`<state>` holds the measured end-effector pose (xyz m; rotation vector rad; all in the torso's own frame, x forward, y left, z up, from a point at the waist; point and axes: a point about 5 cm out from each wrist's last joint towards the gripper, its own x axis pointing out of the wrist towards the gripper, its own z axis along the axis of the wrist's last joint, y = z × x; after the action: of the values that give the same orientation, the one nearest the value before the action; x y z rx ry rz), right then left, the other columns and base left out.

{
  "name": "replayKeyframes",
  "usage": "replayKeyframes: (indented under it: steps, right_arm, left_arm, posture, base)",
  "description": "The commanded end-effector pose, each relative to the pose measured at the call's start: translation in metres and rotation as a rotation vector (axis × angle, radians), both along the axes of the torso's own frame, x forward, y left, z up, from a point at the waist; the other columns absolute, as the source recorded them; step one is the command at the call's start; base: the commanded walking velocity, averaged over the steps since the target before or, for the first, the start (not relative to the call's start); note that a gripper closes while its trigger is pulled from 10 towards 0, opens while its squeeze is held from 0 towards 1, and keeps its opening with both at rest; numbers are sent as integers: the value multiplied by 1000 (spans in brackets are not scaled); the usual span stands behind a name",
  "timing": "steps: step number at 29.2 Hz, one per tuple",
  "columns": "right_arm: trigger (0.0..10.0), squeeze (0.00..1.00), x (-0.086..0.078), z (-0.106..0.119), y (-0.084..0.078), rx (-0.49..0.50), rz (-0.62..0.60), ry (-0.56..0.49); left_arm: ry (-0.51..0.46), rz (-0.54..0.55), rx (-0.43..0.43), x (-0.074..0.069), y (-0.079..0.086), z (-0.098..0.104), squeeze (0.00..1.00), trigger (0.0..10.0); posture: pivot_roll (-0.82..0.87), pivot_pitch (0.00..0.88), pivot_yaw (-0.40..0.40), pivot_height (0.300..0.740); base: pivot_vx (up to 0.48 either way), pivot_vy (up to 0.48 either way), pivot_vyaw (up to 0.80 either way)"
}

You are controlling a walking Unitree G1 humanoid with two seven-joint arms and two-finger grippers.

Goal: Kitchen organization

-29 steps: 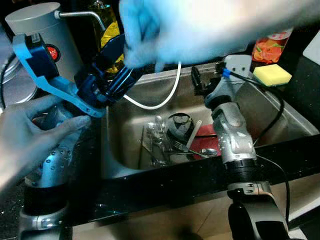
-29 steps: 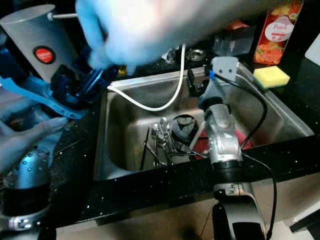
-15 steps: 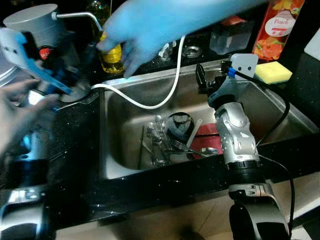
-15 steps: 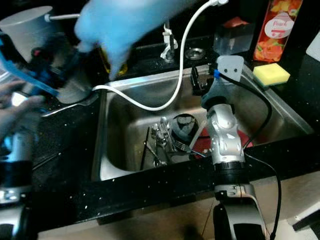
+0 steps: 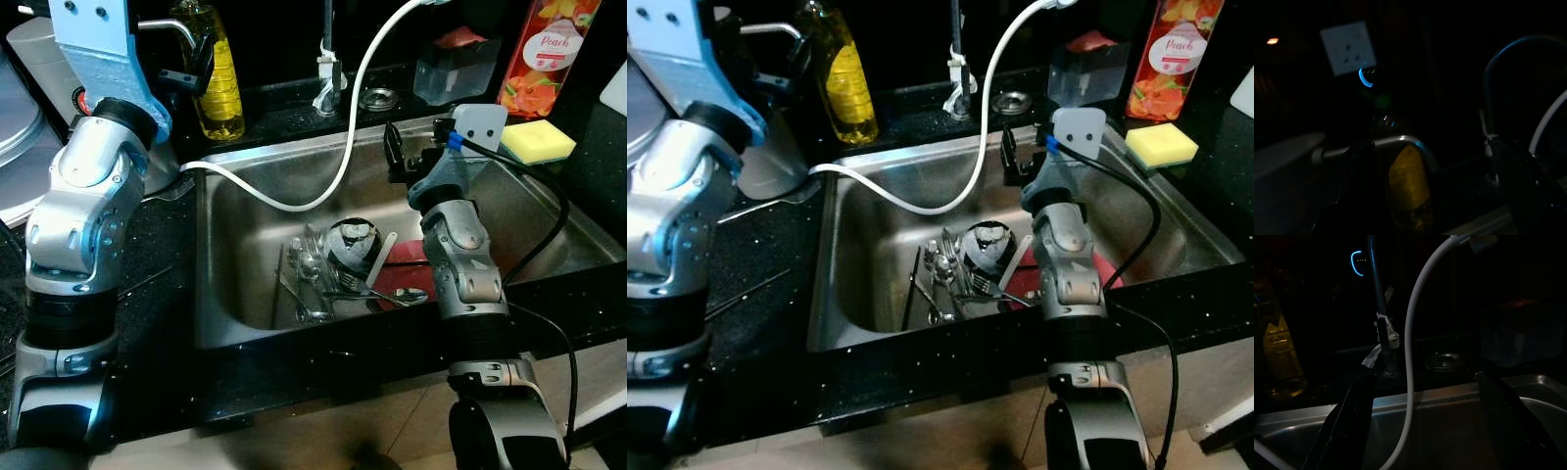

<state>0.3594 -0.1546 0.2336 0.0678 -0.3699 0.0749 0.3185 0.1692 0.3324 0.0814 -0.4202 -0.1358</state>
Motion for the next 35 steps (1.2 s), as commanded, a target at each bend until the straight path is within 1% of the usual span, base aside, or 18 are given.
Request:
replayKeyframes:
  steps: [1, 12, 17, 25, 29, 35]
  right_arm:
    - [10000, 0, -1, -6, 1, 10, -1, 18]
    - [10000, 0, -1, -5, -1, 8, -1, 18]
    - [10000, 0, -1, -5, 0, 7, 0, 19]
    - [10000, 0, -1, -4, 0, 8, 1, 16]
    - [10000, 0, -1, -4, 0, 8, 0, 17]
    - [10000, 0, -1, -5, 0, 9, 0, 17]
  left_arm:
    - [21, 46, -7, -2, 3, 1, 0, 10000]
    - [8, 48, -18, -1, -1, 2, 0, 10000]
    - [-3, 83, -31, -3, 3, 3, 0, 10000]
    - [-22, 87, -53, -6, 7, -3, 0, 10000]
    - [-49, 79, -102, -10, 10, -3, 0, 10000]
    - [-54, 72, -148, -12, 14, -4, 0, 10000]
  posture:
    - [-70, 0, 117, 740]
    - [-71, 0, 112, 740]
    - [-71, 0, 110, 740]
    - [-70, 0, 109, 740]
    - [-70, 0, 111, 740]
    - [-68, 0, 113, 740]
  base:
    - [0, 0, 0]
    - [0, 0, 0]
    - [0, 0, 0]
    - [0, 0, 0]
    - [0, 0, 0]
    - [0, 0, 0]
